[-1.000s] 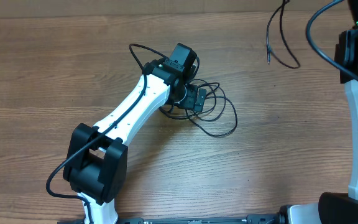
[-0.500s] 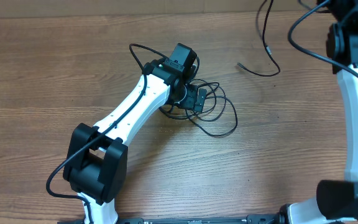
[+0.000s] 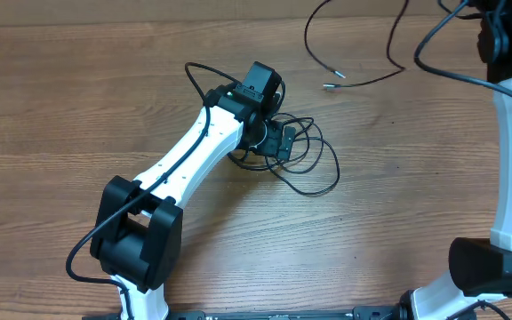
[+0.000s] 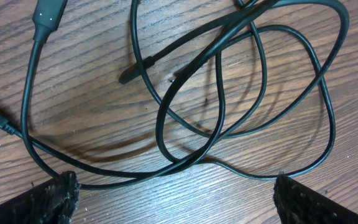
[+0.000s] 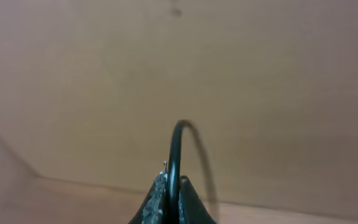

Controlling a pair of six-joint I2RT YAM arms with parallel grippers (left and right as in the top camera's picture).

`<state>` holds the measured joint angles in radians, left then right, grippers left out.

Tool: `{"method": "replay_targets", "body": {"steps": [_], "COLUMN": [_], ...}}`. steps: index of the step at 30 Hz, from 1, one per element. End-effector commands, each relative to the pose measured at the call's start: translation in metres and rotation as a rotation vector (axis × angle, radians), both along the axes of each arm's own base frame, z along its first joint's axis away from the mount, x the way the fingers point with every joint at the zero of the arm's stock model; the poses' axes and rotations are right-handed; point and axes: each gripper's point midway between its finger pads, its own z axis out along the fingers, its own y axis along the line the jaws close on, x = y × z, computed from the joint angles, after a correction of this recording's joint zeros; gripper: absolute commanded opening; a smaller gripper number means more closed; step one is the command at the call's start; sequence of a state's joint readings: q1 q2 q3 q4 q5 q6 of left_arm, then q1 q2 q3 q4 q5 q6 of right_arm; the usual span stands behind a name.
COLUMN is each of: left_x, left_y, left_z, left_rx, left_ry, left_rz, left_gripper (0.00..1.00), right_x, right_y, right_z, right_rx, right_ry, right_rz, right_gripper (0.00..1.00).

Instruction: Untangle cables

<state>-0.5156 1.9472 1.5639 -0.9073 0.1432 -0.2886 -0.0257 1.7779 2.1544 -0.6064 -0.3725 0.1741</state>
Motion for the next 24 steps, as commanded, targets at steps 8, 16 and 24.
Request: {"method": "replay_targets", "body": {"steps": [8,16,24], "left_x": [0.001,0.001,0.001], "left_y": [-0.001,-0.001,-0.001], "left_z": [0.000,0.000,0.000], "left_rx": [-0.012,-0.012,-0.012], "left_ry": [0.005,0.005,0.005], "left_rz": [0.009,0.009,0.009], "left_gripper": [1.00,1.00,1.00], "right_x": [0.025,0.003,-0.013], "right_y": [-0.008,0.074,0.129], "right_z": [-0.045,-0.032,-0.027], "right_rx": [-0.271,-0.205,-0.289], "right_ry": [0.013,-0.070,-0.161], "right_rz": [0.020,0.335,0.457], "right_gripper": [0.04,0.04,0.04]}}
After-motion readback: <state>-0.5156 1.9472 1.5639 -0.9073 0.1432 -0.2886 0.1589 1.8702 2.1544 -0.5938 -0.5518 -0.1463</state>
